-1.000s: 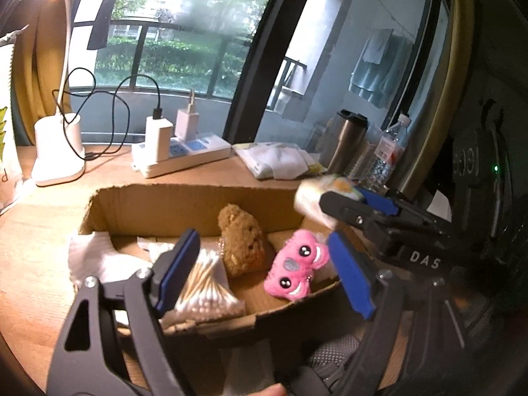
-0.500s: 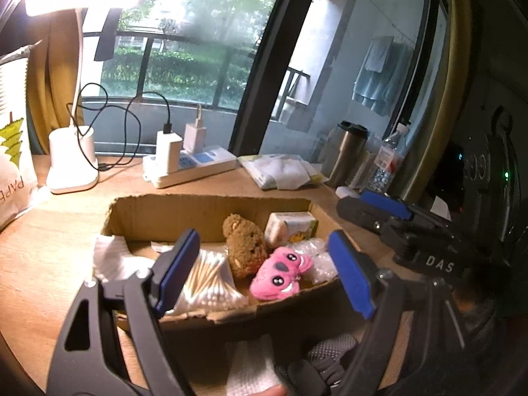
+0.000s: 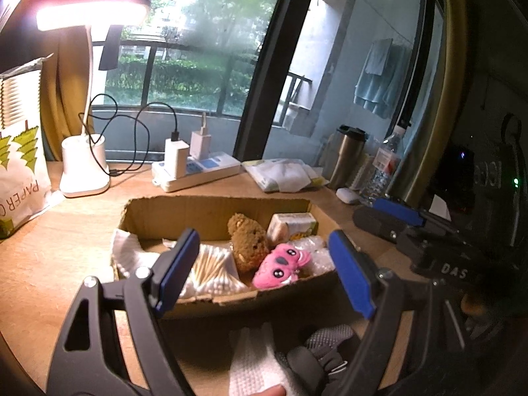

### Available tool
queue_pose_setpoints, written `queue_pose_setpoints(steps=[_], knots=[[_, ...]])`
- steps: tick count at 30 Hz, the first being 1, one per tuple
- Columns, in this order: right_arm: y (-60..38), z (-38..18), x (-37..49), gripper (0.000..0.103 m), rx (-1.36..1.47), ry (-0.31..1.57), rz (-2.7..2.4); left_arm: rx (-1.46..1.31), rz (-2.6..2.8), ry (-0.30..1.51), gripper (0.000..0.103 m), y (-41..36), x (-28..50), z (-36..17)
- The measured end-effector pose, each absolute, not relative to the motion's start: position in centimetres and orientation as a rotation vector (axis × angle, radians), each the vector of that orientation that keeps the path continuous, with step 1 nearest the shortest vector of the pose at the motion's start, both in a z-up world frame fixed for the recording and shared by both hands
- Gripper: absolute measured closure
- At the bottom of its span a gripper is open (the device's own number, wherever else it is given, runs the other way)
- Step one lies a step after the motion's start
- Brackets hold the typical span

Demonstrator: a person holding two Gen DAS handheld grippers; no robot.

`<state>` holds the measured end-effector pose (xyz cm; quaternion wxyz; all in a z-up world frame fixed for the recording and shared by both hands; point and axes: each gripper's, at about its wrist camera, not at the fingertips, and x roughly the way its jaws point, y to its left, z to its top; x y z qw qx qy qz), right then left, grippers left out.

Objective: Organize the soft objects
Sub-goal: 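Move the left tool to the white knit cloth while the right tool moves to the gray gloves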

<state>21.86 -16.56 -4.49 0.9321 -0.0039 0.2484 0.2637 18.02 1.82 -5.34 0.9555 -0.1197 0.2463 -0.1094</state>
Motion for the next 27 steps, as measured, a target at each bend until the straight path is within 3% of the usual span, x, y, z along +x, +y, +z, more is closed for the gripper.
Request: queue_pose_setpoints(steps=[27], knots=[[-16.5, -6.3, 18.1, 0.033, -0.035, 0.571, 0.572, -0.242, -0.216, 0.543, 0.021, 1.9, 14.8, -6.4]])
